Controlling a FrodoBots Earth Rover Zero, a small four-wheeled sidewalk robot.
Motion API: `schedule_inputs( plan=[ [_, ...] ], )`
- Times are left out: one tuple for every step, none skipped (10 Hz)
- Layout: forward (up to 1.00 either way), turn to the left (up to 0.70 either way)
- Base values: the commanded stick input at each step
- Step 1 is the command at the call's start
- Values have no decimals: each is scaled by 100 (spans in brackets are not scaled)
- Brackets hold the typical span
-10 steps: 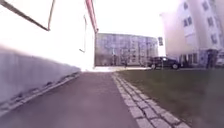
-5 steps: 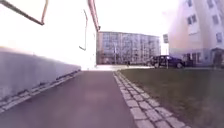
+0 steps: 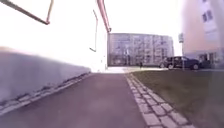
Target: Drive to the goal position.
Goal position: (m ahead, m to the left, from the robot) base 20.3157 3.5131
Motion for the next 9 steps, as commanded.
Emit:
schedule_inputs(
  plan=[
    [85, 0],
    [85, 0],
    [85, 0],
    [85, 0],
    [85, 0],
    [85, 0],
    [85, 0],
    [85, 0],
    [85, 0]
  ],
)
